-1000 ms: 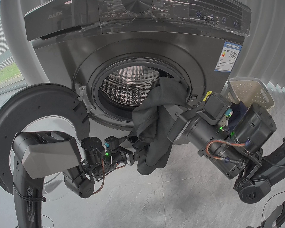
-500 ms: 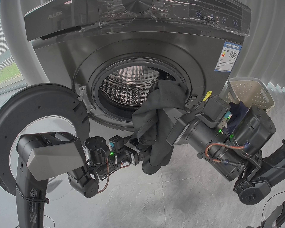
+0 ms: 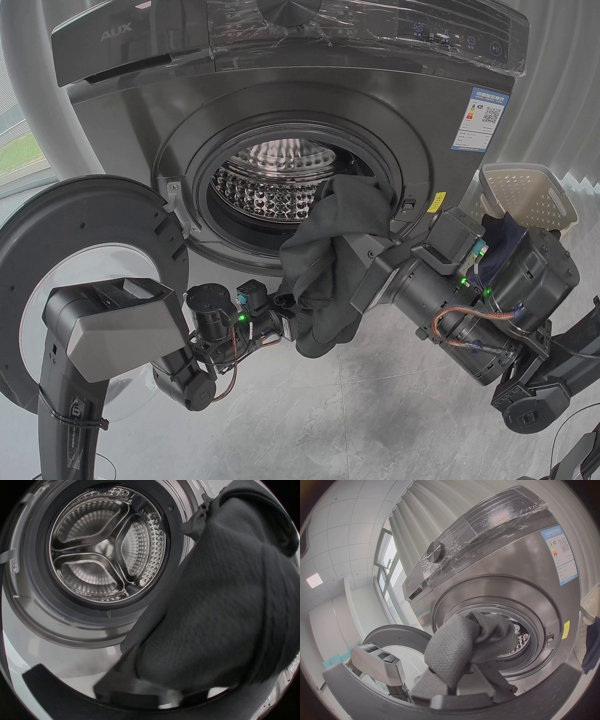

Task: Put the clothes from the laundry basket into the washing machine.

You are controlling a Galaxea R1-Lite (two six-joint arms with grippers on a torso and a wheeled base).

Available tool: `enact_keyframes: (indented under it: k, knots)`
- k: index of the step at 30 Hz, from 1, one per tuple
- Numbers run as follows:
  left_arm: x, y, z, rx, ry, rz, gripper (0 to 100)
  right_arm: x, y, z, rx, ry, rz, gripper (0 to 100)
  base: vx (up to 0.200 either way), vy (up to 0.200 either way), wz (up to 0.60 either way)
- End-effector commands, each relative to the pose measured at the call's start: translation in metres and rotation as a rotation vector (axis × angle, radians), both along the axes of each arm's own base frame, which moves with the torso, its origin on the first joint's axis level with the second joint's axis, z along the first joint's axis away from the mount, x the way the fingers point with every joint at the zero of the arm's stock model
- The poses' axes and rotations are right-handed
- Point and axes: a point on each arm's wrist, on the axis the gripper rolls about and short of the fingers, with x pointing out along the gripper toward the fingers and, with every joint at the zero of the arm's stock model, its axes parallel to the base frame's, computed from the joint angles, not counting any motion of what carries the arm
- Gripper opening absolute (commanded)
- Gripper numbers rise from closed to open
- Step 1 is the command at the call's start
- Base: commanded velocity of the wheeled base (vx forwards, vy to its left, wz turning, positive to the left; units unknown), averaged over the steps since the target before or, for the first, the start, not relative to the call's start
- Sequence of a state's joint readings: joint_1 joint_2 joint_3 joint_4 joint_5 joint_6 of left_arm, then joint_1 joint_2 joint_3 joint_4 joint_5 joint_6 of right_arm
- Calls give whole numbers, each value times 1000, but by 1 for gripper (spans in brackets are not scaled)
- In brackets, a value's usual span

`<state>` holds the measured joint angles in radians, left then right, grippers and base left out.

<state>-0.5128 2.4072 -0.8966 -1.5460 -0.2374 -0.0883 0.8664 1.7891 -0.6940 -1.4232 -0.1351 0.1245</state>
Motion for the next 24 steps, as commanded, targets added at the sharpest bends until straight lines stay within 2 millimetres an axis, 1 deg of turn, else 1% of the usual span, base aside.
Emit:
enact_keyframes:
  k: [1,6,9,10,11,12,14,15,16,17,18,19,21,24]
  knots:
    - [3,-3,4,-11,-18,2,0,-1,-1,-1,-4,4,-1,0,0,0,0]
    - [-1,3,16,-19,-33,9,0,4,-5,-4,-11,13,-23,0,0,0,0]
    - [-15,13,32,-23,-31,12,0,10,-10,-6,-13,27,-48,0,0,0,0]
    - [-15,13,32,-23,-31,12,0,10,-10,-6,-13,27,-48,0,0,0,0]
    - [-26,22,44,-23,-31,17,0,15,-14,-8,-13,34,-68,0,0,0,0]
    - [-32,28,49,-17,-30,25,0,17,-16,-8,-14,38,-77,0,0,0,0]
    - [-41,36,54,-13,-26,32,0,20,-19,-10,-20,45,-95,0,0,0,0]
    - [-41,36,54,-13,-26,32,0,20,-19,-10,-20,45,-95,0,0,0,0]
    - [-55,50,71,-32,-33,50,0,22,-22,-16,-30,61,-121,0,0,0,0]
    - [-60,55,78,-37,-43,56,0,22,-22,-17,-33,64,-121,0,0,0,0]
    - [-62,58,82,-42,-53,62,0,23,-22,-19,-35,66,-122,0,0,0,0]
    - [-68,64,92,-53,-71,73,0,23,-21,-20,-34,71,-121,0,0,0,0]
    - [-80,71,104,-64,-95,77,0,24,-21,-21,-31,79,-121,0,0,0,0]
    - [-99,80,116,-79,-109,73,0,23,-21,-23,-39,88,-120,0,0,0,0]
